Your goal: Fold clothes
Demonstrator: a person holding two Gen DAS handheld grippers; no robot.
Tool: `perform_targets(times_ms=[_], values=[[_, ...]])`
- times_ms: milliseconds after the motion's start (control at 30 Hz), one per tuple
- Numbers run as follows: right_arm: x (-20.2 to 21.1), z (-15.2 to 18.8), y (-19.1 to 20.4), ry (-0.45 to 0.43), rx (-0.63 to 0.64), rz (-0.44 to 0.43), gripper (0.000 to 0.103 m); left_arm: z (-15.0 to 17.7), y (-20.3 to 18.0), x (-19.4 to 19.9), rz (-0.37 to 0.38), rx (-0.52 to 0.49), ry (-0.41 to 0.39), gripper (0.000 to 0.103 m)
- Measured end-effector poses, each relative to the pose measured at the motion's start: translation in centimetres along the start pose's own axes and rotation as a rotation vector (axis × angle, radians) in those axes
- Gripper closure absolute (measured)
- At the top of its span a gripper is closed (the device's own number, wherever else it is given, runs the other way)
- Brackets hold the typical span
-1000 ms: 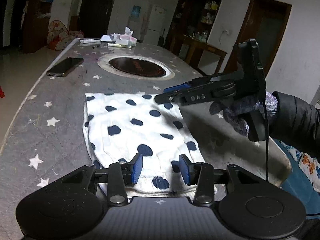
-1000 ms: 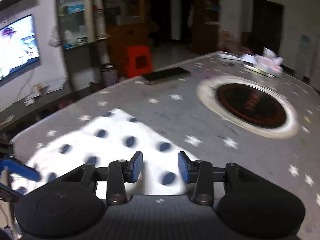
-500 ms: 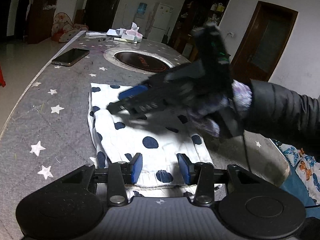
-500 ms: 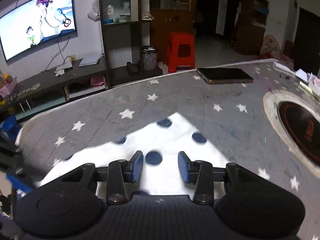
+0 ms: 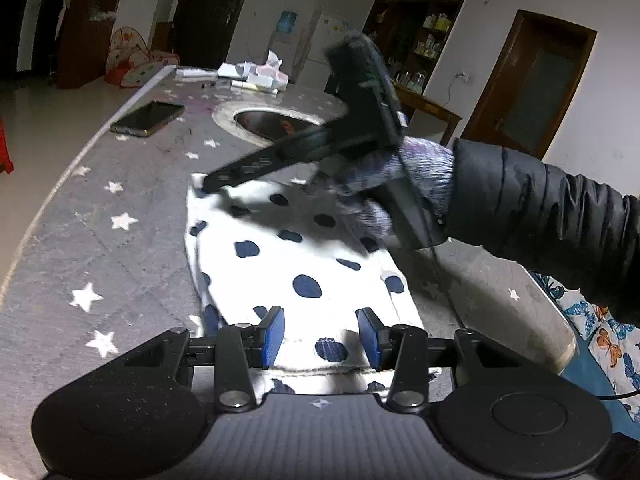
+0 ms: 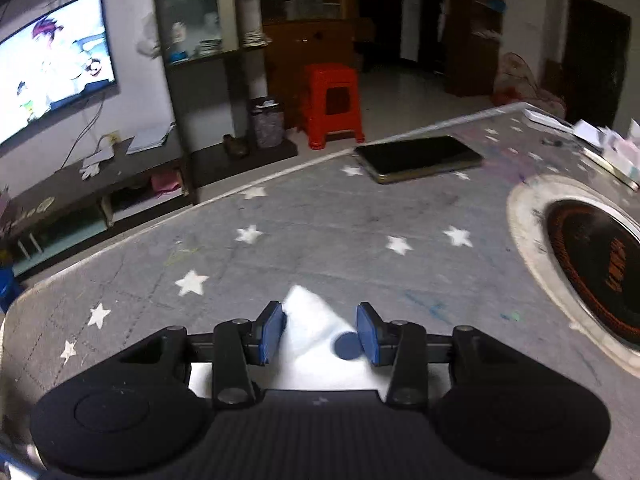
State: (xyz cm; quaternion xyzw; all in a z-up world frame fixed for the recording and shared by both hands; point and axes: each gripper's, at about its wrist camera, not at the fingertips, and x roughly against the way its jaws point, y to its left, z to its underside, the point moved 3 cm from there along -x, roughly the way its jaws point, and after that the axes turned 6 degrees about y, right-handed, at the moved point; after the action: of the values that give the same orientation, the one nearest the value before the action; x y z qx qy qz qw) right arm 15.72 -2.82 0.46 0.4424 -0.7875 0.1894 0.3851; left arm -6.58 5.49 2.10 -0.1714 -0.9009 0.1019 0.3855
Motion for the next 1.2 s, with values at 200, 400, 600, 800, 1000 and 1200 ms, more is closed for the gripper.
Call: perform_targets(times_ms=[200, 400, 600, 800, 1000, 1200], values=[[2.8, 2.3, -4.1, 0.037, -0.088, 0.036, 0.062, 0.6, 0.7, 2.7, -0.056, -0.016, -0.021, 0.051], [3.7, 5.1, -6.9, 0.099, -0.158, 0.044, 0.061, 2.3, 0.5, 2.9, -0.086, -0.052, 0.052, 0.042], [5.5, 7.2, -7.3, 0.118, -0.172, 0.1, 0.061, 3.4, 0.5, 1.0, -0.112, -0.077, 0.118, 0.042], [7.3, 9.3, -7.8, 0.137, -0.185, 0.155, 0.057, 2.9, 1.3, -0.6, -0.155, -0.08, 0.129, 0.043], [10.7, 13.2, -8.2, 0.149, -0.251, 0.253, 0.057, 1.1, 1.9, -2.5, -0.185, -0.083, 0.107, 0.044], [14.6, 17.7, -8.1, 0.145, -0.374, 0.3, 0.057, -1.7, 2.9, -5.2, -0.233, -0.106, 0.084, 0.044]])
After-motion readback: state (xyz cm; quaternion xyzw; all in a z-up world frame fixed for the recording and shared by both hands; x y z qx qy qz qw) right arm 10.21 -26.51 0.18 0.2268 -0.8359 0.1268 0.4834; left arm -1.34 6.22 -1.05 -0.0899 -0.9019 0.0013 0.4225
